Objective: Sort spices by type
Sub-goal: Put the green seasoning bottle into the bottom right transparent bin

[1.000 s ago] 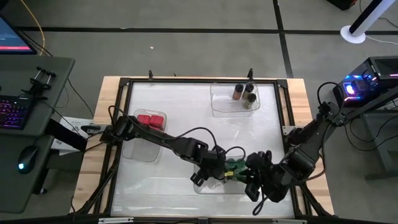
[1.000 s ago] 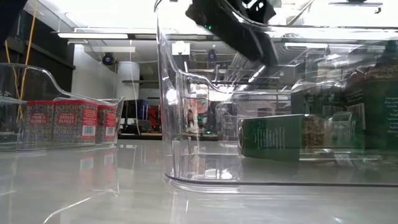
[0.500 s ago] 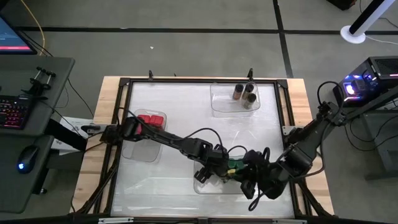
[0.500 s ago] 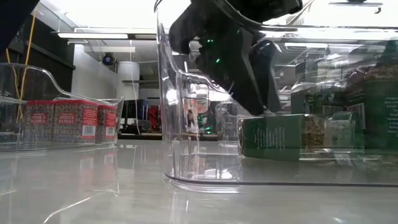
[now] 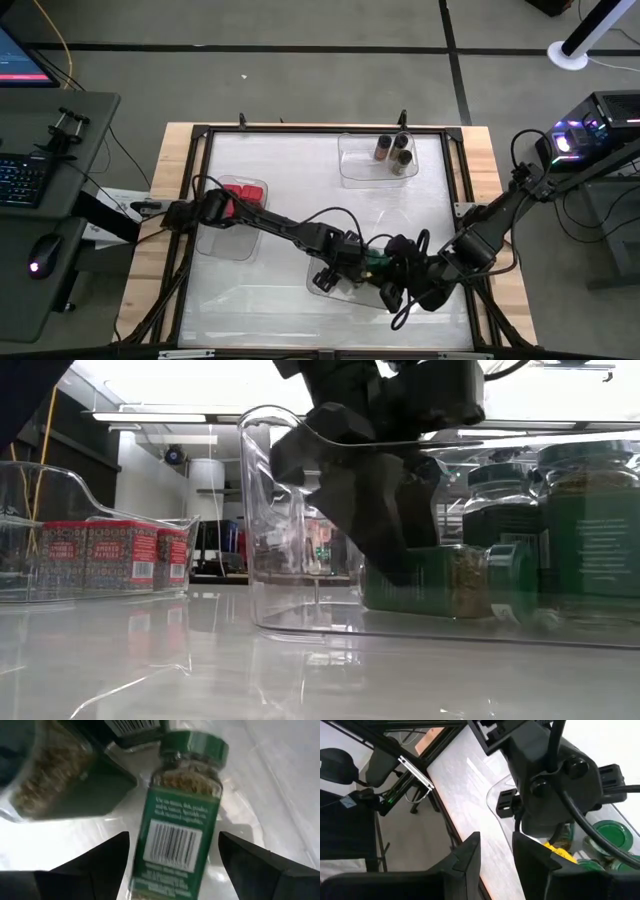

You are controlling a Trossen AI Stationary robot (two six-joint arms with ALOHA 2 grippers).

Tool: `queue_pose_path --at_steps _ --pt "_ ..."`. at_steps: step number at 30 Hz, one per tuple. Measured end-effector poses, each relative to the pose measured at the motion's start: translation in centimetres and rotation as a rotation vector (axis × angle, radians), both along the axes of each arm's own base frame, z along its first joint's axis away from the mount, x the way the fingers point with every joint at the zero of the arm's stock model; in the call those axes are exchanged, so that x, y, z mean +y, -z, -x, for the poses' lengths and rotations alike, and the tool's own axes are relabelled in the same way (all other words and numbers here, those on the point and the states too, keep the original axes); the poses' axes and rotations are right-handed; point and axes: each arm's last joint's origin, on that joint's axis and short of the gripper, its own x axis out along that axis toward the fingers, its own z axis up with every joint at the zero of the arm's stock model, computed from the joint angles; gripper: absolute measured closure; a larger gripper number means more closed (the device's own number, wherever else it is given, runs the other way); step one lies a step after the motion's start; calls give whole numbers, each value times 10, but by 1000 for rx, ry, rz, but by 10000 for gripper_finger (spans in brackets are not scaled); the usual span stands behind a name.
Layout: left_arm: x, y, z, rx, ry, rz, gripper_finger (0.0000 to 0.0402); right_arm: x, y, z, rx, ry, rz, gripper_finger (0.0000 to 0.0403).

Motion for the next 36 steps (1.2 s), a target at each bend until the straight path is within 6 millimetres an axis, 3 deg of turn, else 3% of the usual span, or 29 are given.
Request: queue_pose_path --at_steps 8,14,21,28,36 --pt "-1 1 2 19 -4 -20 133 -1 -1 -2 -10 6 -9 295" --pt "2 0 7 66 -14 -41 248 0 -1 -2 -17 6 -14 295" --pt "17 -14 21 196 -51 51 250 3 -8 -7 -96 -51 3 295" --pt "37 -76 34 76 -88 86 250 -1 -21 -16 -213 -91 26 295" --pt "62 -155 70 -70 -154 130 250 -25 -48 -3 -316 -62 102 295"
